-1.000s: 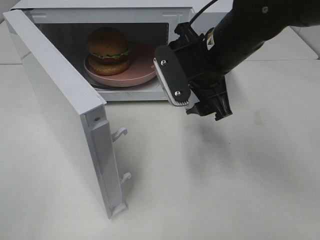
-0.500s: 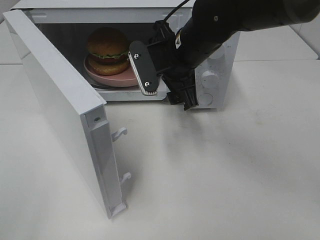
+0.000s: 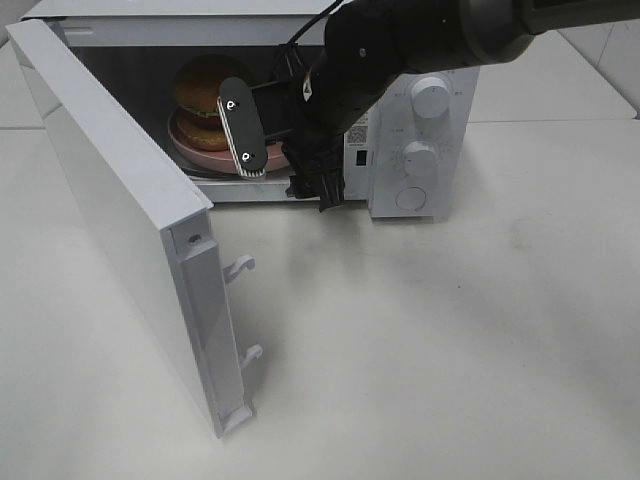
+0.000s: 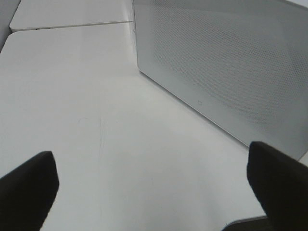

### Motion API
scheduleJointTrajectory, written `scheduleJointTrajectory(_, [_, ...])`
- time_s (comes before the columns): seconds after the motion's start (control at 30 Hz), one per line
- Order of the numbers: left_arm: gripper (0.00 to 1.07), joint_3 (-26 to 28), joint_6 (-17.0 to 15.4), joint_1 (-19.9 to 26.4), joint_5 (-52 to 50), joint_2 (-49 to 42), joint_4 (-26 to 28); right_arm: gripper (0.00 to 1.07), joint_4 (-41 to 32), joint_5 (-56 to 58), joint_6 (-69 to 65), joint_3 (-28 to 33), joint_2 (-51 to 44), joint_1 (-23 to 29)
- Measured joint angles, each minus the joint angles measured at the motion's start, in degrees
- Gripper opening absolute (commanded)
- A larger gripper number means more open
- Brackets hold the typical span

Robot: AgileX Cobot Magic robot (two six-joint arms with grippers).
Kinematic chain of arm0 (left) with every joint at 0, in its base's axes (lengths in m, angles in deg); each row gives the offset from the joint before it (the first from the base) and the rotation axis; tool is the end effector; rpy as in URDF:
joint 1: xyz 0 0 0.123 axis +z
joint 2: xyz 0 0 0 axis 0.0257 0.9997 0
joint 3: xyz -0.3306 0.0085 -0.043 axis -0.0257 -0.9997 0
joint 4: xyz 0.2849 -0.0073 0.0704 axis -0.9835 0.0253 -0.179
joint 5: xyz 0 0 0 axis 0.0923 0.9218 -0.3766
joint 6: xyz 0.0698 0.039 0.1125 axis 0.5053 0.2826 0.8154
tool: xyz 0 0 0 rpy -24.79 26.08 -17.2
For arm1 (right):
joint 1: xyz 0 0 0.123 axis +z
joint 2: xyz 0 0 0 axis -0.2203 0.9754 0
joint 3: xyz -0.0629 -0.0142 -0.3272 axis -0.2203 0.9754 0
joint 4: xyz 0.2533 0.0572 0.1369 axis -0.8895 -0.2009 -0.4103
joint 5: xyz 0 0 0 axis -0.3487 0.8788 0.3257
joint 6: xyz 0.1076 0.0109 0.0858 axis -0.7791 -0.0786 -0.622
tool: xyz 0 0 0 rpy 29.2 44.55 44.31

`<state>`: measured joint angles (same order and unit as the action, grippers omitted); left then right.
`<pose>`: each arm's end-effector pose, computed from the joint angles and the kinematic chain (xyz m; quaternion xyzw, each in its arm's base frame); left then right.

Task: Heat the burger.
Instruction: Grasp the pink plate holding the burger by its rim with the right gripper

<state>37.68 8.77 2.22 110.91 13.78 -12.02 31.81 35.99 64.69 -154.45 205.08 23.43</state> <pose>0.0236 -0.0215 0.2805 0.0628 0.8430 -0.0473 0.5322 0.4593 0.3243 0.1779 -0.7503 0.5476 -0.1462 0.3404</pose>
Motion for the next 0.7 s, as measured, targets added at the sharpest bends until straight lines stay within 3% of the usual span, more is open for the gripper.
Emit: scheduleJointTrajectory(0.7, [1.00,0.00,0.00,0.00,0.00,0.00,0.00,0.77,0.46,5.79,-4.93,-16.96,13.41,0.00])
